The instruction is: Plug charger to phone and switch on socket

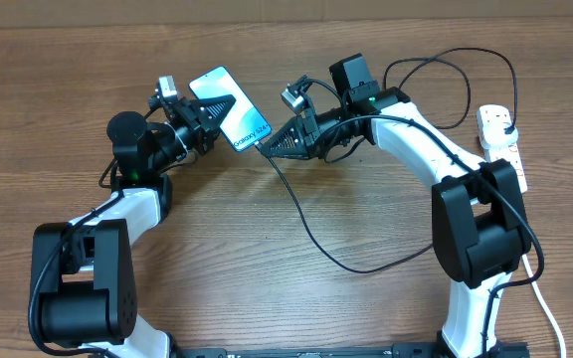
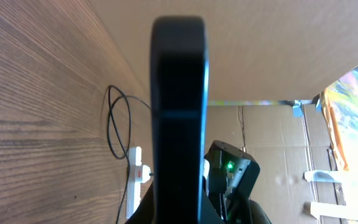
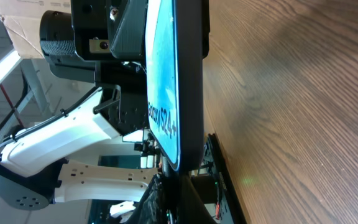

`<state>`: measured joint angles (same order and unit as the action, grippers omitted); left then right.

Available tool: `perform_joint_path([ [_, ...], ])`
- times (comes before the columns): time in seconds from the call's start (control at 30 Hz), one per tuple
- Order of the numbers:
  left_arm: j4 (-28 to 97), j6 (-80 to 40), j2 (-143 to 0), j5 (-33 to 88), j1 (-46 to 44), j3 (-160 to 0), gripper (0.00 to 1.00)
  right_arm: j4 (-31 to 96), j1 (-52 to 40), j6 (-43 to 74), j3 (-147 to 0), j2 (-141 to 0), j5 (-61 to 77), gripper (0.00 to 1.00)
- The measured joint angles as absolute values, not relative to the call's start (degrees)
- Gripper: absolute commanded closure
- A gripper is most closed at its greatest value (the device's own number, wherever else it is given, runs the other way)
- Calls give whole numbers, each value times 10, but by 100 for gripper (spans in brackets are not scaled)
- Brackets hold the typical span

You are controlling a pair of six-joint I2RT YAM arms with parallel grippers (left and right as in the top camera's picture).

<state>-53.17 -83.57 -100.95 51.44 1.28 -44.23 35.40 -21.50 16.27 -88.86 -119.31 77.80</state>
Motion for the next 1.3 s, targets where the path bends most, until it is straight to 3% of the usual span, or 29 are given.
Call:
perform_joint_path([
  [1.3,-473,-764,-1009,510,7,-464,96,267,-218,268,-883,-1193,739,96],
])
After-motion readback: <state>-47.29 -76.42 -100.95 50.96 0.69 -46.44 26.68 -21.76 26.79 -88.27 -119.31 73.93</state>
